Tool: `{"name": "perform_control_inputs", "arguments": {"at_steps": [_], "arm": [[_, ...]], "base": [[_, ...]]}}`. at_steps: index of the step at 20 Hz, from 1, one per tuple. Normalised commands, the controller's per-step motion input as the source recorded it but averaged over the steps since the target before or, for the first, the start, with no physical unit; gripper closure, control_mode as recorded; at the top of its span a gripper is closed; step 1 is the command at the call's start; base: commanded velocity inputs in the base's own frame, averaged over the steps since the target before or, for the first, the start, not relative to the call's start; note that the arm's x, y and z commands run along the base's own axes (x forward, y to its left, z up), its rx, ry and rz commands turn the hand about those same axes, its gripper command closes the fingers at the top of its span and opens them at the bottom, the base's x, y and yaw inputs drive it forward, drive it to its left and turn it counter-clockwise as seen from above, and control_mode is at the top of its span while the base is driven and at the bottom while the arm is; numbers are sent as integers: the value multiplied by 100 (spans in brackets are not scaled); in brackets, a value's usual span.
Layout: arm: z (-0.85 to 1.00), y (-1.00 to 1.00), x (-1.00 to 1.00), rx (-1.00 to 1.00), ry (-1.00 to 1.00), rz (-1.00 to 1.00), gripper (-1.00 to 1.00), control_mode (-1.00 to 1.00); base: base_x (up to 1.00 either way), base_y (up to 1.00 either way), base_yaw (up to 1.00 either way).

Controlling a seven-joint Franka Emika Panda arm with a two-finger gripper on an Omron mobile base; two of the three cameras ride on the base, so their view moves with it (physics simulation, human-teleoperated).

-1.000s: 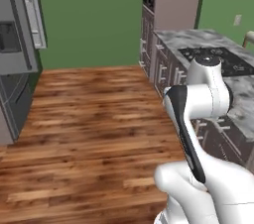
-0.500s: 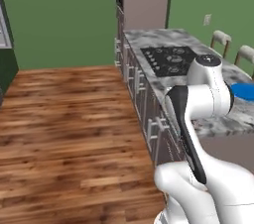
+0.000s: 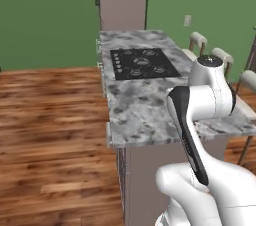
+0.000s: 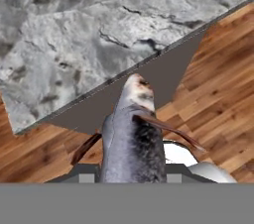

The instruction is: Take the fish from the fridge and place it on the digital scale on the counter by the fridge. Wait a few seconds for a reading, then move it to the plate on the dining counter.

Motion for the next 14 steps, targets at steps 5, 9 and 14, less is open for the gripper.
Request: {"name": "perform_control_inputs", "arguments": {"at_steps": [5, 9, 14], "arm": [[0, 0, 0, 0, 0, 0, 100, 100], [0, 0, 0, 0, 0, 0, 100, 100], [0, 0, 0, 0, 0, 0, 100, 100]], "base": [[10, -96, 8], [34, -74, 3], [42, -60, 0]]}}
